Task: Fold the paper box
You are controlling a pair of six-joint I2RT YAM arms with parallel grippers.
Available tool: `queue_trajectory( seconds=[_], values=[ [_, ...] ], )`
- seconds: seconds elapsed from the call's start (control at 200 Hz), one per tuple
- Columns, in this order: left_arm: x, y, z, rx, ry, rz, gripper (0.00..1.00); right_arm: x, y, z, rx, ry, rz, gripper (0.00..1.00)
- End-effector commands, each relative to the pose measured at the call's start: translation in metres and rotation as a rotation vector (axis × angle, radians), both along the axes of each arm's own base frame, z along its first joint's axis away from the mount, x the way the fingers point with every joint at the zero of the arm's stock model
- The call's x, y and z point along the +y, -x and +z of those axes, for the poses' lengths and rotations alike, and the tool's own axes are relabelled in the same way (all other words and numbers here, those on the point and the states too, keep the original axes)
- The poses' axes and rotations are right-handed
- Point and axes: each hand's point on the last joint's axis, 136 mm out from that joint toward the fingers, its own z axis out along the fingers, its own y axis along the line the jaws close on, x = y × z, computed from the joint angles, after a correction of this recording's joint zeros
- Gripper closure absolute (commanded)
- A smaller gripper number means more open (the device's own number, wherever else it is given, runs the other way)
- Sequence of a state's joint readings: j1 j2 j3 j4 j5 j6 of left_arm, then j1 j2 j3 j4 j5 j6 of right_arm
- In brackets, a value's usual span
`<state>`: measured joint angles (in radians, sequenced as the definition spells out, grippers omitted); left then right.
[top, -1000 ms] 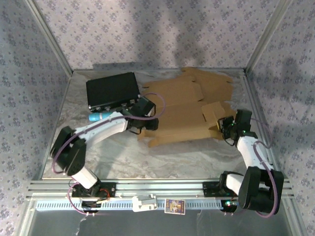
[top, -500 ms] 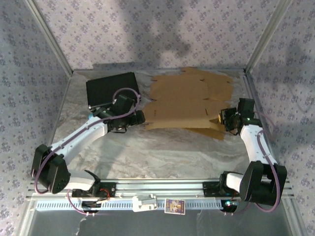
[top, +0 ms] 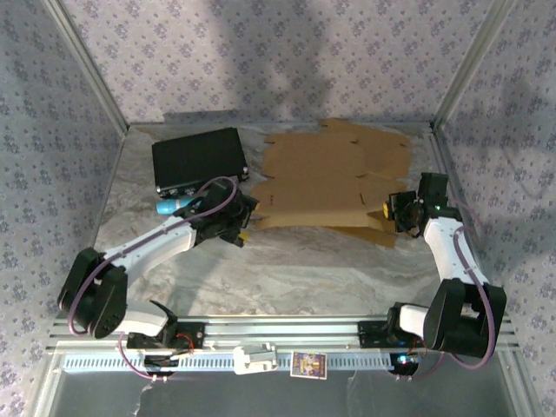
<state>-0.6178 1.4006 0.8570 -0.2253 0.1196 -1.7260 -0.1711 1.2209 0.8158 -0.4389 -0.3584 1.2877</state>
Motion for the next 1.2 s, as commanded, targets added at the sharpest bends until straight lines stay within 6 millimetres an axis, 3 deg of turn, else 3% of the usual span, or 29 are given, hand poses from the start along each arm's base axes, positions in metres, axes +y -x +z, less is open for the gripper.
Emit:
queue_trajectory(
  seconds=[0.0, 0.11, 0.31, 0.455, 0.565, 0.73, 0.904, 1.049, 1.104, 1.194],
  values=[
    [-0.015, -0.034, 0.016, -0.074, 0.114, 0.111, 0.18, 0.004, -0.003, 0.010, 0.000, -0.036, 0.004, 1.00],
    [-0.017, -0.044, 0.012, -0.105, 0.122, 0.129, 0.24, 0.002, -0.002, 0.011, 0.003, -0.038, 0.002, 1.00],
    [0.003, -0.040, 0.007, -0.137, 0.089, 0.176, 0.53, -0.002, -0.003, 0.013, 0.008, -0.042, -0.001, 1.00],
    [0.009, -0.046, 0.008, -0.162, 0.092, 0.182, 0.62, 0.000, -0.004, 0.014, 0.017, -0.054, 0.003, 1.00],
    [0.011, -0.051, 0.012, -0.173, 0.077, 0.169, 0.81, -0.001, -0.005, 0.016, 0.024, -0.055, 0.005, 1.00],
    [0.016, -0.050, 0.015, -0.159, 0.042, 0.158, 1.00, -0.001, -0.007, 0.017, 0.027, -0.056, 0.007, 1.00],
    [0.008, -0.053, 0.032, -0.152, 0.114, 0.212, 1.00, 0.000, -0.006, 0.028, 0.035, -0.035, 0.017, 1.00],
    [0.004, -0.057, 0.063, -0.191, 0.164, 0.304, 1.00, -0.002, 0.018, 0.052, 0.119, 0.034, -0.008, 0.51],
    [0.005, -0.059, 0.070, -0.204, 0.181, 0.338, 1.00, -0.002, 0.040, 0.057, 0.188, 0.066, -0.037, 0.41],
    [0.004, -0.061, 0.076, -0.214, 0.215, 0.375, 1.00, 0.007, 0.057, 0.066, 0.188, 0.053, -0.074, 0.37]
  ],
)
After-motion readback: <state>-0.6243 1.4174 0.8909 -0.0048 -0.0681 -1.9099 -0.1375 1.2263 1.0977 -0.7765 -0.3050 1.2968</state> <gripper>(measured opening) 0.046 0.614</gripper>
